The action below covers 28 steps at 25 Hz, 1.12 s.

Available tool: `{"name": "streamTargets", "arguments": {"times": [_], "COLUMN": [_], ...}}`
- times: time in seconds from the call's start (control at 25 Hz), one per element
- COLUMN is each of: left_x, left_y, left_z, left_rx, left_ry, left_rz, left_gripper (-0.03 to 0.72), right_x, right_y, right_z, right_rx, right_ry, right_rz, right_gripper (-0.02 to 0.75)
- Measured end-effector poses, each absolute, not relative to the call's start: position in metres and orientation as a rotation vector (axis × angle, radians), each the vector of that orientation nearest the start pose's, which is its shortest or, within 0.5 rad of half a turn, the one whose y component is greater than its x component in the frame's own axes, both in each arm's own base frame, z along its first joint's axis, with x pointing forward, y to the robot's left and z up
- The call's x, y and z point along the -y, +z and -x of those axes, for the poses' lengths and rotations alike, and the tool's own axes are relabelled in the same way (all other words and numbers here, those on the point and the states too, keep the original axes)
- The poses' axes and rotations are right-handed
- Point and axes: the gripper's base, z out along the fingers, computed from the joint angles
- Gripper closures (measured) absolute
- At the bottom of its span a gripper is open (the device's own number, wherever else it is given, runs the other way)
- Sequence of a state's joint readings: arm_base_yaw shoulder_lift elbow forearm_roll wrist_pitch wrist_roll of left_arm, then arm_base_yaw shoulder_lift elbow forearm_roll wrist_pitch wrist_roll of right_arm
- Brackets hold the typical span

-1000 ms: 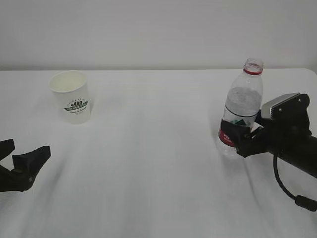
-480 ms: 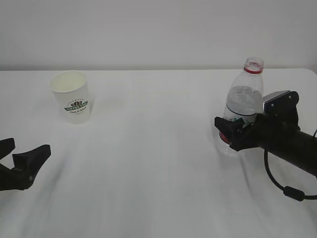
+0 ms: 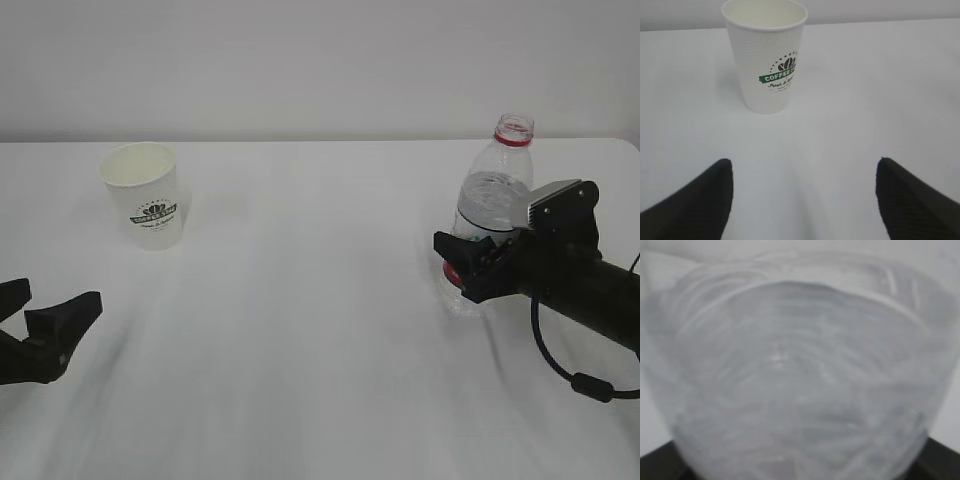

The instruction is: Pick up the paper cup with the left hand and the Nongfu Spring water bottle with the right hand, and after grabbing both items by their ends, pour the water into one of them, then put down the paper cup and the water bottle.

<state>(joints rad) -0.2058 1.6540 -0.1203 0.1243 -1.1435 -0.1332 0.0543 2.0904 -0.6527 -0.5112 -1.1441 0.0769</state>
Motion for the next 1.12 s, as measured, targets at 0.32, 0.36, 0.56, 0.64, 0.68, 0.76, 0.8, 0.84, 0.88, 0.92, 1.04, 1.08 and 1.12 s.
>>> {"name": "streamTargets", "arguments": {"times": [0.32, 0.36, 0.56, 0.64, 0.68, 0.76, 0.8, 0.84, 0.88, 0.92, 1.04, 1.08, 1.12], "left_x": [0.051, 0.051, 0.051, 0.051, 0.051, 0.051, 0.051, 0.051, 0.051, 0.051, 0.051, 0.051, 0.051], "left_y": [0.128, 0.128, 0.128, 0.128, 0.128, 0.128, 0.128, 0.128, 0.128, 0.128, 0.128, 0.128, 0.128], "left_z": [-0.195, -0.195, -0.195, -0.195, -0.195, -0.195, -0.195, -0.195, -0.195, -0.195, -0.195, -0.195, -0.195], "left_rx": [-1.876, -1.876, -1.876, -1.876, -1.875, -1.874, -1.874, -1.874, -1.873, -1.872, -1.872, -1.872, -1.872], "left_ry": [-0.302, -0.302, -0.302, -0.301, -0.3, -0.295, -0.294, -0.292, -0.288, -0.285, -0.284, -0.284, -0.285], "left_rz": [-0.193, -0.193, -0.193, -0.195, -0.197, -0.203, -0.205, -0.208, -0.212, -0.217, -0.218, -0.218, -0.221], "left_gripper": [0.104, 0.108, 0.113, 0.114, 0.115, 0.115, 0.116, 0.117, 0.117, 0.117, 0.118, 0.118, 0.118], "right_x": [-0.061, -0.061, -0.063, -0.063, -0.063, -0.062, -0.062, -0.062, -0.062, -0.062, -0.063, -0.063, -0.063], "right_y": [0.088, 0.088, 0.088, 0.09, 0.092, 0.098, 0.101, 0.106, 0.112, 0.116, 0.131, 0.134, 0.138], "right_z": [-0.325, -0.324, -0.324, -0.324, -0.323, -0.323, -0.323, -0.323, -0.323, -0.323, -0.322, -0.322, -0.322], "right_rx": [-1.739, -1.738, -1.73, -1.73, -1.735, -1.736, -1.738, -1.728, -1.712, -1.699, -1.654, -1.646, -1.634], "right_ry": [0.369, 0.372, 0.382, 0.379, 0.374, 0.359, 0.35, 0.342, 0.337, 0.333, 0.321, 0.318, 0.315], "right_rz": [0.542, 0.549, 0.568, 0.575, 0.584, 0.6, 0.607, 0.611, 0.614, 0.618, 0.632, 0.64, 0.648], "right_gripper": [0.207, 0.21, 0.237, 0.239, 0.24, 0.242, 0.242, 0.243, 0.244, 0.244, 0.244, 0.244, 0.244]}}
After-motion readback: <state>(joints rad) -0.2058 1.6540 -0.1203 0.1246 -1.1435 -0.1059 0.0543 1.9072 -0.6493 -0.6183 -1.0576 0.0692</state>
